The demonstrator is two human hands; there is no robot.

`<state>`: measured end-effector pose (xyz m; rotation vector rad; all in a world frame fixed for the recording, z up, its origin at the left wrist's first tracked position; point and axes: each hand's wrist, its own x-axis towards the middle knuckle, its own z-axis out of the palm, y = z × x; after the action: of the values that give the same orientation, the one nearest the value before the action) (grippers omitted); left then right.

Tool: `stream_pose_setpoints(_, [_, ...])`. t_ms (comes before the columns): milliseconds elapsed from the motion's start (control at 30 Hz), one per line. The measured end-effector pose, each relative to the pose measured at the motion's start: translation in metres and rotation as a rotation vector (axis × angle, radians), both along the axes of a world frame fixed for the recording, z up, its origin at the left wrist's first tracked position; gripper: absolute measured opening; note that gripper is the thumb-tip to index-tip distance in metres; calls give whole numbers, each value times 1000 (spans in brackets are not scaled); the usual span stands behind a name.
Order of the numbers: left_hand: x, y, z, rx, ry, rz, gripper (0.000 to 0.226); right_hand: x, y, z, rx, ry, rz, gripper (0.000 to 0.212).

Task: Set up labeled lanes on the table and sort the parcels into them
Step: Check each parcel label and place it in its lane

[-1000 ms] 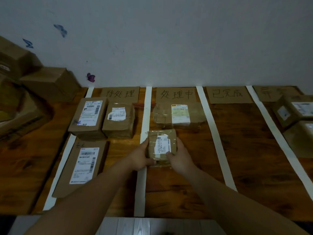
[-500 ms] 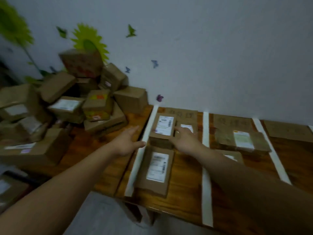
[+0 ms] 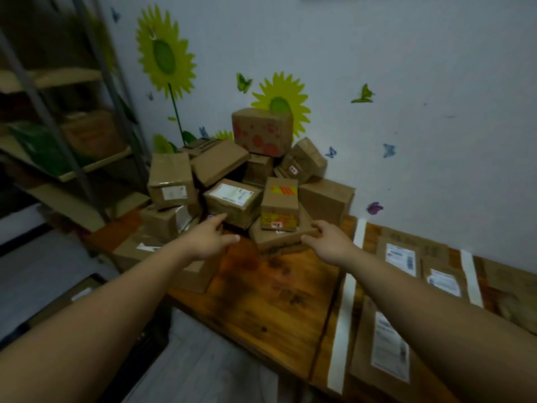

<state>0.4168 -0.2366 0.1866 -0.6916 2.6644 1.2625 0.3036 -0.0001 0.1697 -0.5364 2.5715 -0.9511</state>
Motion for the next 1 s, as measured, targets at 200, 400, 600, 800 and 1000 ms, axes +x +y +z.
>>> stream_pose_setpoints(200, [-78,-18,-7,-31,-37,8,77,-65,-48,-8,-41,-41,-59,54])
stream_pose_setpoints(400, [-179,-25,-23,73,-75,9,60,-138,-92,-39,-126,-207,-155,48])
stream_pose_setpoints(600, [-226,-23,-57,194,-153,40,52,-162,-111,-68,-139,-294,-213,55])
stream_pose_setpoints(800, [-229,-34,-50,336,-50,22,46,-161,-109,-46,-328,-332,-320,55])
stream_pose_setpoints(1000, [-215,-37,-7,657,201,22,39,-129,-102,6,-551,-96,-358,37])
